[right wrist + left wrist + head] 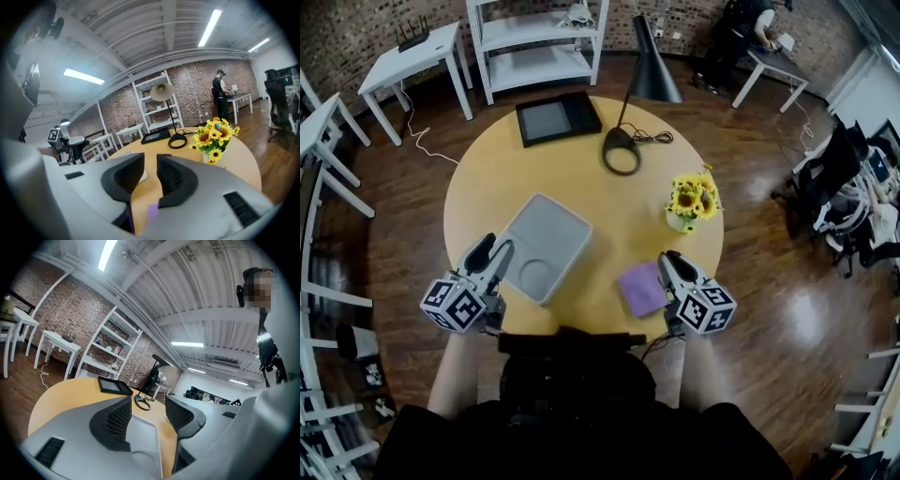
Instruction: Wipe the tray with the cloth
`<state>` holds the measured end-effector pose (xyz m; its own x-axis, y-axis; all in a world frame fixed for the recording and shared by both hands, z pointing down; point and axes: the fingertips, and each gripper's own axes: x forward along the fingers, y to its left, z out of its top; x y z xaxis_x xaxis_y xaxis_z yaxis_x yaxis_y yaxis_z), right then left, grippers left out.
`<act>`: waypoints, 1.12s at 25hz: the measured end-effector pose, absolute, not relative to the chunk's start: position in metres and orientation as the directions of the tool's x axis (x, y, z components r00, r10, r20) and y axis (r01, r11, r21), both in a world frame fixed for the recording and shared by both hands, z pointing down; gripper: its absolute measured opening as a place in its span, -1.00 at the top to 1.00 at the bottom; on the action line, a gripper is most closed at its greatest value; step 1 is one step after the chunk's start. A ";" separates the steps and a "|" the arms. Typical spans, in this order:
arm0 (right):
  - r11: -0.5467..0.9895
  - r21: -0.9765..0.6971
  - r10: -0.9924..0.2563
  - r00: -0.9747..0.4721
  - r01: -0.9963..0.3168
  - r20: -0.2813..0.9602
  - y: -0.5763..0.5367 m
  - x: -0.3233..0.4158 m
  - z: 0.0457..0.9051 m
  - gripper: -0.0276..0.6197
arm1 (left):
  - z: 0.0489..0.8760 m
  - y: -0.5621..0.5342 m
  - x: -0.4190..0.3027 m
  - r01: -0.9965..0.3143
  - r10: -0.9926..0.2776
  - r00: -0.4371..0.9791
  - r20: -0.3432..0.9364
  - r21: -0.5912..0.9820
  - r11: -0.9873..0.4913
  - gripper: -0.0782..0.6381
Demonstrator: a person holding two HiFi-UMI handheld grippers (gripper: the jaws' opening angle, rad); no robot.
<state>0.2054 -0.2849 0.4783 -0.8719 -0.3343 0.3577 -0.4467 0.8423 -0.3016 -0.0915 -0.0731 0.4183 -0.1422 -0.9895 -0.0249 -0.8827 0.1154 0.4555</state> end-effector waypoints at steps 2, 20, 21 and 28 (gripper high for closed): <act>0.830 -0.345 -0.342 -0.888 -0.438 0.307 -0.286 0.206 0.467 0.65 | 0.413 -0.070 -0.097 -0.876 -0.986 -0.160 -0.043 0.467 0.122 0.16; 0.818 -0.261 -0.535 -0.845 -0.513 -0.017 -0.299 0.215 0.386 0.91 | 0.387 -0.056 -0.122 -0.890 -0.963 -0.199 -0.182 0.445 0.100 0.23; 0.813 -0.294 -0.536 -0.843 -0.503 -0.039 -0.300 0.215 0.384 0.91 | 0.387 -0.054 -0.124 -0.888 -0.960 -0.207 -0.186 0.449 0.105 0.23; 0.799 -0.401 -0.529 -0.841 -0.448 -0.115 -0.292 0.213 0.372 0.91 | 0.394 -0.040 -0.125 -0.876 -0.955 -0.233 -0.184 0.467 0.124 0.23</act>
